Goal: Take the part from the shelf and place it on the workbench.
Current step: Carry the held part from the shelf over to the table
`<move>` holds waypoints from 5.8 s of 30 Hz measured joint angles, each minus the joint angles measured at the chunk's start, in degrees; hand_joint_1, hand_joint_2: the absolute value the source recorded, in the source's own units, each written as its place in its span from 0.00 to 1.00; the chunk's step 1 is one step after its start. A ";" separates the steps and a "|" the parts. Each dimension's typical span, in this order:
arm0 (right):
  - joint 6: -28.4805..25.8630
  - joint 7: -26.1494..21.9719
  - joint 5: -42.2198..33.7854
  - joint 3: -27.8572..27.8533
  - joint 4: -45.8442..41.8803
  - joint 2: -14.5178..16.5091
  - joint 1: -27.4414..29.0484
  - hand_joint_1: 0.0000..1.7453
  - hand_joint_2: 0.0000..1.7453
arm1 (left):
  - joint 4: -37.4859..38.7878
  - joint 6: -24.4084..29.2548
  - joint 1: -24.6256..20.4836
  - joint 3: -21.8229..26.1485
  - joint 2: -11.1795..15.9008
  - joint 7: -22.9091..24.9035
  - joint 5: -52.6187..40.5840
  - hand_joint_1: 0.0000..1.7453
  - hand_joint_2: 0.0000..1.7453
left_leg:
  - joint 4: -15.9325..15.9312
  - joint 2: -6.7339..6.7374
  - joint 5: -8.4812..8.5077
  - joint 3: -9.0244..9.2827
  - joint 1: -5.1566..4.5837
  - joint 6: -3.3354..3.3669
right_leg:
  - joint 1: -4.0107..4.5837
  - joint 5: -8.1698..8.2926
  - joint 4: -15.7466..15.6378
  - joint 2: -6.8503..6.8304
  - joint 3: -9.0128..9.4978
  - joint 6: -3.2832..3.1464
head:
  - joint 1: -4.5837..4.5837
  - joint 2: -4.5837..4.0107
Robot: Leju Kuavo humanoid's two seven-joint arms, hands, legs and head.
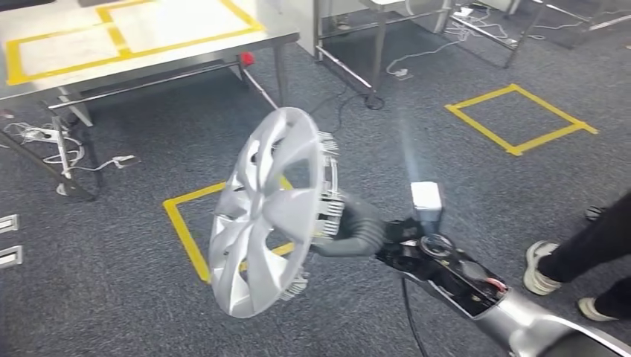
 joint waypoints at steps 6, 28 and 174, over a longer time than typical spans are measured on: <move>-0.14 0.02 -0.03 -0.19 -0.05 -0.09 0.21 1.00 1.00 | 0.00 0.02 -0.17 -0.15 0.17 0.01 0.17 0.00 1.00 | 3.00 3.14 0.53 -1.25 0.59 -0.52 | 0.15 -0.28 0.02 -3.83 0.12 0.03 | -1.36 0.00; 0.26 -0.75 -2.27 -2.31 -0.03 -0.95 0.87 1.00 1.00 | 0.00 0.75 -0.19 -1.08 0.43 0.07 0.25 0.00 1.00 | -5.96 1.28 2.70 3.74 -0.42 2.24 | 0.46 -0.65 0.70 -0.34 -0.45 1.52 | 0.45 -0.01; 2.86 -2.28 1.37 0.27 1.10 -1.40 -0.75 1.00 1.00 | 0.48 3.01 -0.46 -4.49 1.17 0.31 4.43 0.00 1.00 | -6.87 2.43 3.57 4.17 0.28 2.70 | 0.37 -8.53 17.60 -1.09 -7.71 2.51 | -0.46 -0.01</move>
